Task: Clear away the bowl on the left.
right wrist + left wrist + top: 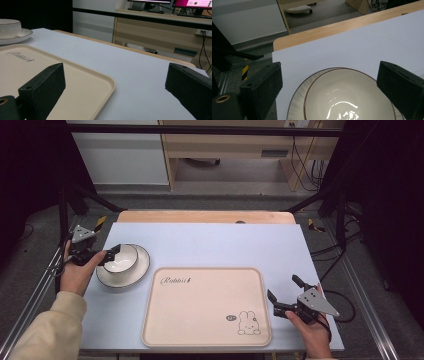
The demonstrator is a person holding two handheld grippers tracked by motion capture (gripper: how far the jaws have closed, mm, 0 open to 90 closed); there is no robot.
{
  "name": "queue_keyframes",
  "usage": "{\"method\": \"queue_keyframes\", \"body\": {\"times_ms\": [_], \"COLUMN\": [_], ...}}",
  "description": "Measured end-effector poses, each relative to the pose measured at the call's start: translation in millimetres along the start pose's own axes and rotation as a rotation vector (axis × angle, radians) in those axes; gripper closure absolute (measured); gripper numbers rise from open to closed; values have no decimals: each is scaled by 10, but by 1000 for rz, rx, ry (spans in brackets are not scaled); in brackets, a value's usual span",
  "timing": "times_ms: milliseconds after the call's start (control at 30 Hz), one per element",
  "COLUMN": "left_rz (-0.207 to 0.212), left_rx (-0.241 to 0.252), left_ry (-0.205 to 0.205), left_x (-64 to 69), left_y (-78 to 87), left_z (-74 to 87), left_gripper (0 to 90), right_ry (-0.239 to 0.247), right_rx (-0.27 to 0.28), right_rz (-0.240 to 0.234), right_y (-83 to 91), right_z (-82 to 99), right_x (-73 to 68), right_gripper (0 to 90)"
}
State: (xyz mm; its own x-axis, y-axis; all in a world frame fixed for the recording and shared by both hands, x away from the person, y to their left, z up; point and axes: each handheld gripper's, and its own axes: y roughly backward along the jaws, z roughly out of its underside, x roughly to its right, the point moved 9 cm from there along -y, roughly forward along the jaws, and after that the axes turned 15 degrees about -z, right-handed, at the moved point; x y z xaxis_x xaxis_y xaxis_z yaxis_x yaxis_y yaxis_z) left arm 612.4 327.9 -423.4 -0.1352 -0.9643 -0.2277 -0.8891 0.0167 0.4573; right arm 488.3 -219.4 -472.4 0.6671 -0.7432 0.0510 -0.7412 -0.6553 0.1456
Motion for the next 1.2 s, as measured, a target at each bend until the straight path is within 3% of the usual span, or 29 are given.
{"method": "queue_keyframes", "body": {"times_ms": [100,267,533,567,600,767,933,1200], "left_rz": [-18,-41,-65,-69,-60,-67,-57,-54], "left_rx": [-7,-43,-94,-105,-131,-164,-208,-248], "left_ry": [-15,37,64,70,86,83,157,159], "left_x": [-4,-91,-161,-168,-164,-162,-178,-171], "left_y": [-20,-99,-177,-189,-210,-241,-258,-245], "left_z": [15,68,162,176,209,277,402,524], "left_gripper": [71,123,214,264,279,347,440,505], "right_ry": [2,8,1,-3,-3,-5,-10,-9], "right_rx": [0,1,-6,-6,-7,-11,-8,-10], "right_rz": [-1,3,10,8,8,6,4,-4], "right_y": [1,9,9,3,1,4,10,7], "right_z": [-7,-16,6,8,9,16,15,14], "right_x": [-5,-2,24,22,21,28,36,18], "right_gripper": [33,36,37,37,37,36,36,34]}}
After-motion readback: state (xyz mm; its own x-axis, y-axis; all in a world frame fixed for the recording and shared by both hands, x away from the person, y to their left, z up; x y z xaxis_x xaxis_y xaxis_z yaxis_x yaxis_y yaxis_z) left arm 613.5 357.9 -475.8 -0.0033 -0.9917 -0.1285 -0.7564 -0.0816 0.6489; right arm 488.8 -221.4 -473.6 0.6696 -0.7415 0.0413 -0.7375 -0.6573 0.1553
